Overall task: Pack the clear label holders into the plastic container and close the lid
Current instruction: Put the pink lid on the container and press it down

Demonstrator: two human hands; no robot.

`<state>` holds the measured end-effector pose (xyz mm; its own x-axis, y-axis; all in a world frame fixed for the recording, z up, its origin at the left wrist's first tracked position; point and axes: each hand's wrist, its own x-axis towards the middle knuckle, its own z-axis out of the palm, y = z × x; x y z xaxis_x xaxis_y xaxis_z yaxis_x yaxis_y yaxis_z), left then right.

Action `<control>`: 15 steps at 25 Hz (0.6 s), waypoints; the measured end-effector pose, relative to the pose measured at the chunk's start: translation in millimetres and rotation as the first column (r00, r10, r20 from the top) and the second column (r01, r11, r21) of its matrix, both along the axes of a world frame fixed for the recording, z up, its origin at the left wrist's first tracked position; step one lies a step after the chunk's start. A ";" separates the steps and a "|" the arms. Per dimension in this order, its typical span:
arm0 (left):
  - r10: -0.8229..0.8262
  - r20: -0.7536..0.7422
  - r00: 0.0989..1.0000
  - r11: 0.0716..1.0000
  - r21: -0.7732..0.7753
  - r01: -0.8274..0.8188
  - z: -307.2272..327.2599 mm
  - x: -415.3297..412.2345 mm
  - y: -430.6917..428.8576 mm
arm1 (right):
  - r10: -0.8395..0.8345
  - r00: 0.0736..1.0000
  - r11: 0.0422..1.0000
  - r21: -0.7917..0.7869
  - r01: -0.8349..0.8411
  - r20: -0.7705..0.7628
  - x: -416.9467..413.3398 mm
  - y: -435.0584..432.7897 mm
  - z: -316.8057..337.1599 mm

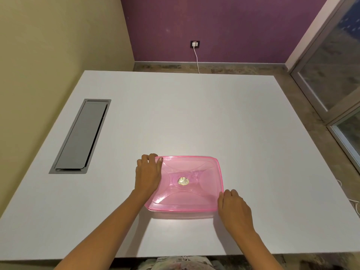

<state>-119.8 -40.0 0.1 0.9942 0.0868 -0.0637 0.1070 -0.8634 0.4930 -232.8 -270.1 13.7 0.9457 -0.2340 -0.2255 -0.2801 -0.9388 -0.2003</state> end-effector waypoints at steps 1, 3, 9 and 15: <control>-0.001 -0.009 1.000 1.000 -0.018 0.001 -0.1 -1.7 0.1 | -0.020 0.999 0.999 0.040 0.019 0.037 2.7 0.9 0.3; 0.002 -0.021 1.000 0.999 -0.052 -0.003 1.3 -3.2 -1.0 | -0.057 0.996 0.988 0.149 0.047 0.070 14.8 4.7 1.7; 0.012 -0.038 0.999 0.996 -0.091 -0.016 4.8 -3.0 -2.7 | -0.231 0.970 0.894 0.411 0.180 0.077 93.9 14.2 -0.5; 0.012 -0.022 1.000 0.994 -0.109 -0.014 5.0 -2.0 -3.0 | -0.285 0.952 0.899 0.374 0.226 0.109 131.6 19.5 -11.1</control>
<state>-121.8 -43.0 5.1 0.9913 0.0908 -0.0951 0.1293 -0.8030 0.5818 -101.2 -250.6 2.6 0.8937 -0.4052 -0.1925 -0.4384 -0.6979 -0.5664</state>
